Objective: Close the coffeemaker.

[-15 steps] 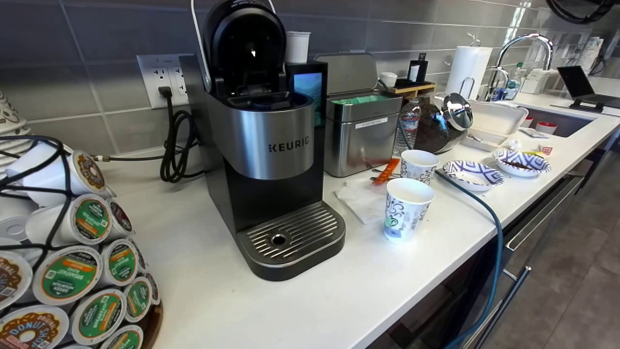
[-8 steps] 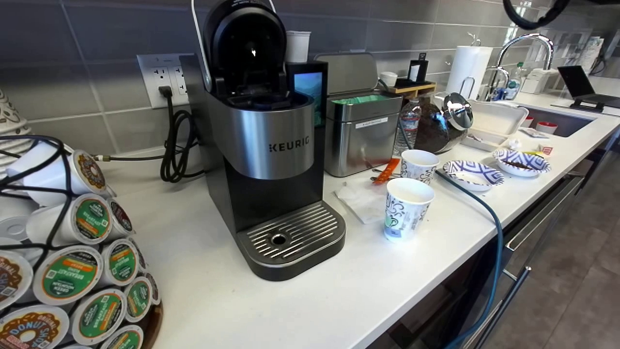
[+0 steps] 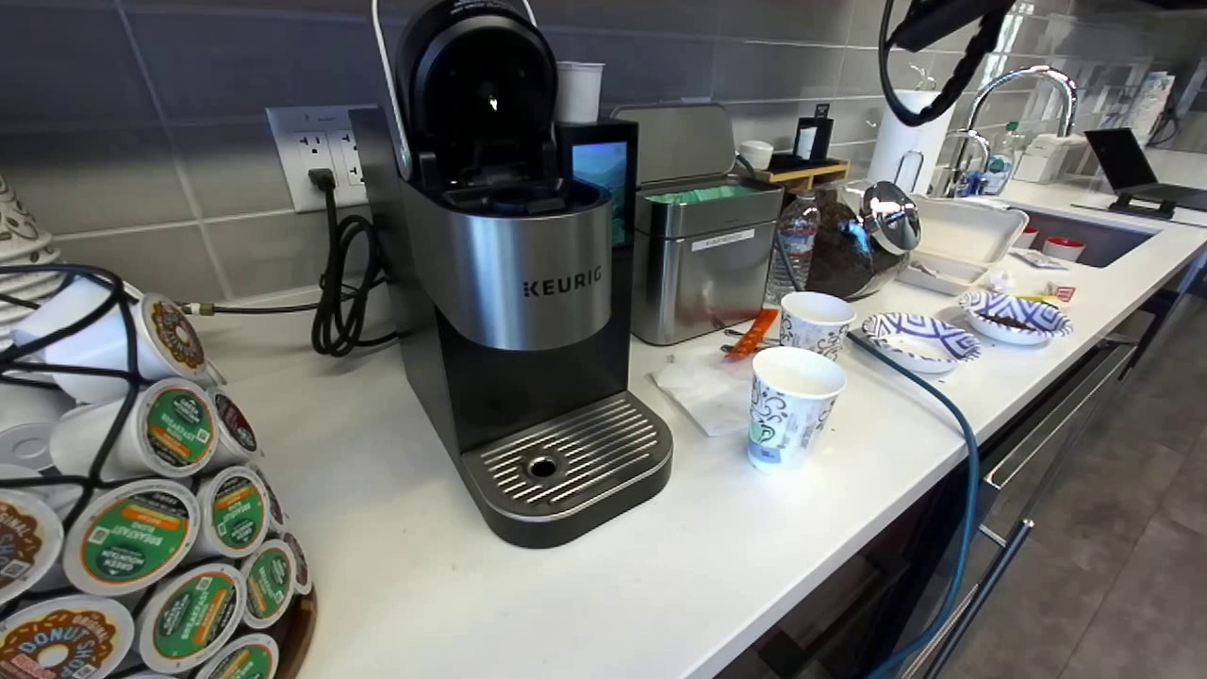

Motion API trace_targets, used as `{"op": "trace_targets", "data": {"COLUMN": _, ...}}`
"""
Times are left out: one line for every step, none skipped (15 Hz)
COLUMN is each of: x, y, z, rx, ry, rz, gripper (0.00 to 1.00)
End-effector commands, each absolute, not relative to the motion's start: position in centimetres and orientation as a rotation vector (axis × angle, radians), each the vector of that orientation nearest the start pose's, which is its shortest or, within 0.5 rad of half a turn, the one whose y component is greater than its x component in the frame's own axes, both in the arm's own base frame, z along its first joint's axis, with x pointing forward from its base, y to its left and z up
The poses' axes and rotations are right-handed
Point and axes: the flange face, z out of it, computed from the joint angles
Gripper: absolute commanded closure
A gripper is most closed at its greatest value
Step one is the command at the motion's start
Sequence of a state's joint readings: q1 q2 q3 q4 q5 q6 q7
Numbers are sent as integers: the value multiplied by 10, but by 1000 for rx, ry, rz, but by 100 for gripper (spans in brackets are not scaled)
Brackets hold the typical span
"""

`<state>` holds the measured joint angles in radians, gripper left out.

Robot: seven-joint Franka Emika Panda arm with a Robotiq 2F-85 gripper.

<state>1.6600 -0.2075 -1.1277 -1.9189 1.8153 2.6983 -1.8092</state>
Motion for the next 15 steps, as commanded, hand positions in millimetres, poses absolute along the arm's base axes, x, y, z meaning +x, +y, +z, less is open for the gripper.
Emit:
{"op": "trace_targets", "data": {"x": 547, "y": 241, "z": 556, "rx": -1687, "ry": -707, "rz": -1436, "gripper": 0}}
{"op": "trace_targets", "data": {"x": 549, "y": 247, "z": 552, "rx": -1684, "ry": -726, "rz": -1454, "gripper": 0}}
{"op": "trace_targets", "data": {"x": 551, "y": 251, "z": 547, "rx": -1679, "ry": -739, "rz": -1463, "gripper": 0}}
{"op": "trace_targets", "data": {"x": 553, "y": 259, "z": 546, "rx": -1671, "ry": -746, "rz": -1483, "gripper": 0}}
{"op": "trace_targets", "data": {"x": 556, "y": 265, "z": 542, "rx": -1671, "ry": -753, "rz": -1497, "gripper": 0}}
{"op": "trace_targets", "data": {"x": 563, "y": 267, "z": 526, "rx": -1714, "ry": -757, "rz": -1462, "gripper": 0}}
{"op": "trace_targets", "data": {"x": 550, "y": 258, "z": 545, "rx": -1669, "ry": -747, "rz": -1454, "gripper": 0}}
{"op": "trace_targets", "data": {"x": 551, "y": 264, "z": 541, "rx": -1686, "ry": -764, "rz": -1458, "gripper": 0}}
{"op": "trace_targets", "data": {"x": 553, "y": 267, "z": 536, "rx": -1704, "ry": -774, "rz": -1458, "gripper": 0}}
{"op": "trace_targets", "data": {"x": 554, "y": 268, "z": 533, "rx": -1707, "ry": -768, "rz": -1457, "gripper": 0}}
{"op": "trace_targets", "data": {"x": 560, "y": 272, "z": 525, "rx": -1717, "ry": -743, "rz": -1447, "gripper": 0}}
{"op": "trace_targets", "data": {"x": 562, "y": 276, "z": 524, "rx": -1706, "ry": -724, "rz": -1436, "gripper": 0}}
{"op": "trace_targets", "data": {"x": 569, "y": 281, "z": 527, "rx": -1694, "ry": -700, "rz": -1431, "gripper": 0}}
{"op": "trace_targets", "data": {"x": 575, "y": 283, "z": 529, "rx": -1684, "ry": -681, "rz": -1424, "gripper": 0}}
{"op": "trace_targets", "data": {"x": 583, "y": 285, "z": 533, "rx": -1678, "ry": -658, "rz": -1426, "gripper": 0}}
